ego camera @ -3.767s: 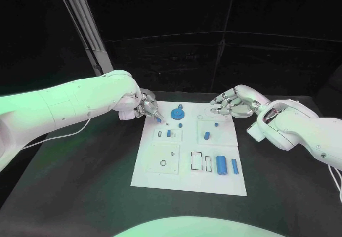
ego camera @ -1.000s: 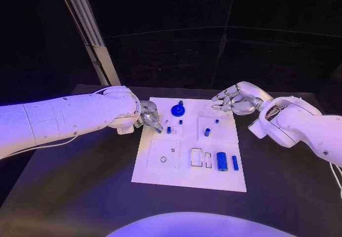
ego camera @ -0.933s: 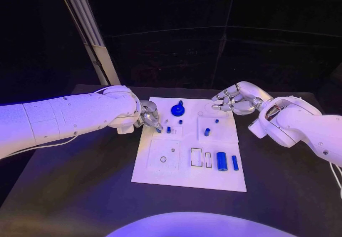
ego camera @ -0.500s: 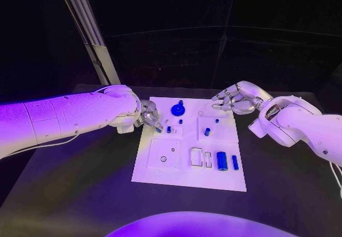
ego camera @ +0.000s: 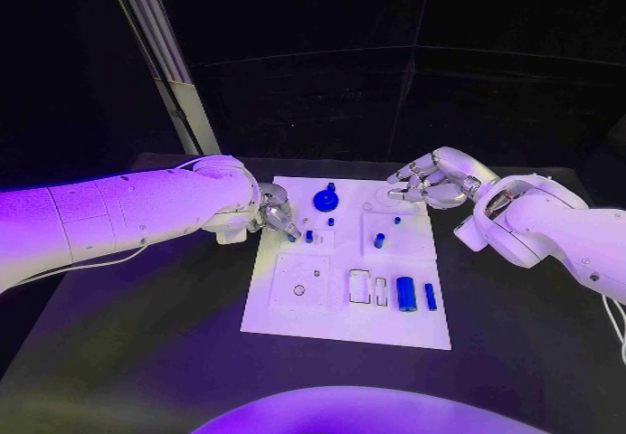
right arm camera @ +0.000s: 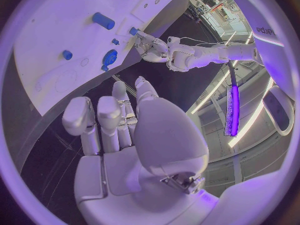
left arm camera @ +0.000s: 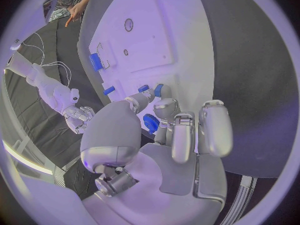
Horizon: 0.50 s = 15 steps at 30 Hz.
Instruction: Assemble the parts on the task board
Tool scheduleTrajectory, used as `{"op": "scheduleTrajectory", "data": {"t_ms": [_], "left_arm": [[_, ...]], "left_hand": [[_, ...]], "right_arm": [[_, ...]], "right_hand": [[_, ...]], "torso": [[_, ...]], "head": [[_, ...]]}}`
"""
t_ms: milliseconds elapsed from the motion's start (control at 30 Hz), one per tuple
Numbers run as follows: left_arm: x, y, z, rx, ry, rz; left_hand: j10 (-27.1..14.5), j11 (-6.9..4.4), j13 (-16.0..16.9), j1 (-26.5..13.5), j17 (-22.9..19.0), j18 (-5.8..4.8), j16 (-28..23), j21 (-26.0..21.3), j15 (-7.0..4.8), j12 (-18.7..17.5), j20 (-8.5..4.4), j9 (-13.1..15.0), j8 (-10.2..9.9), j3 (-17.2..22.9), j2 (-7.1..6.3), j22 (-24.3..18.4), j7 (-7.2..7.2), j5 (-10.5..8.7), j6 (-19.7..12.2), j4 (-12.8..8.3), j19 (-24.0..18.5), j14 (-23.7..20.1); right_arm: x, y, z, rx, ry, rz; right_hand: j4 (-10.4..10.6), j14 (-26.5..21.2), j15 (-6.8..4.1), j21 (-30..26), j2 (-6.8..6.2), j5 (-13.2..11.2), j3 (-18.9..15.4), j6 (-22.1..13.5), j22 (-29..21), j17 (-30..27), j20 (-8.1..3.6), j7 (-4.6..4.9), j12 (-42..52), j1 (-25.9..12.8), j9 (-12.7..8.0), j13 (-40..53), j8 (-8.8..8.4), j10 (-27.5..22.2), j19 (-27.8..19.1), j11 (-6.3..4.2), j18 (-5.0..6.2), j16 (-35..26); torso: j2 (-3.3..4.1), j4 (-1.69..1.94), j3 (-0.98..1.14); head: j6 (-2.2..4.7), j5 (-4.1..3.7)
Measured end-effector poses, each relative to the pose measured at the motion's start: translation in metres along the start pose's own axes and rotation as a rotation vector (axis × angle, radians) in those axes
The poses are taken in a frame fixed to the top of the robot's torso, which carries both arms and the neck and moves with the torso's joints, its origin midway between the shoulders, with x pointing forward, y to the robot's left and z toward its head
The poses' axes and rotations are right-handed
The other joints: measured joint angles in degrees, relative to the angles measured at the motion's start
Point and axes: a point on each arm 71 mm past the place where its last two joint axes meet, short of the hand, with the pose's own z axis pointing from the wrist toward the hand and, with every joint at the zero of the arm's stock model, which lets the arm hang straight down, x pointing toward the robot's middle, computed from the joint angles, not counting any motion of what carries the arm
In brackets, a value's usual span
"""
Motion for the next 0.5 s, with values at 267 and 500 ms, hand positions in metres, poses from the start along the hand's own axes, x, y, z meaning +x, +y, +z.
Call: {"op": "scheduleTrajectory", "data": {"t_ms": [267,500], "left_arm": [[0.0005,0.0001,0.0012,-0.006,0.002,0.000],[-0.0006,0.0020,0.0024,-0.014,0.000,-0.003]], "left_hand": [[-0.01,-0.01,0.00,-1.04,0.00,0.00,0.00,0.00,0.00,0.00,0.00,-0.13,0.00,-1.00,-0.55,0.07,0.07,0.02,0.35,0.66,0.00,0.00],[-0.01,-0.01,-0.73,-3.49,0.00,0.00,0.00,0.00,0.00,-0.14,0.00,-0.28,0.00,-3.84,-1.96,-0.32,-0.08,0.02,0.89,2.22,0.00,0.00]], "right_arm": [[0.0000,0.0001,-0.0001,0.000,0.000,0.000],[0.0001,0.0002,0.0000,-0.002,0.000,0.000]], "right_hand": [[0.00,0.00,0.00,0.00,0.00,0.00,0.00,0.00,-0.16,-0.14,0.14,0.00,0.00,0.00,0.00,-0.05,0.00,-0.01,-0.26,-0.01,0.00,0.00],[0.32,-0.66,0.16,-1.23,0.26,0.00,-0.32,0.00,-1.84,-1.80,0.14,0.00,-0.67,0.26,0.00,-0.68,0.00,-0.43,-1.50,0.00,0.01,-2.02]], "torso": [[-0.01,0.00,0.00],[-0.01,0.00,-0.01]], "head": [[-0.02,-0.18],[0.00,-0.28]]}}
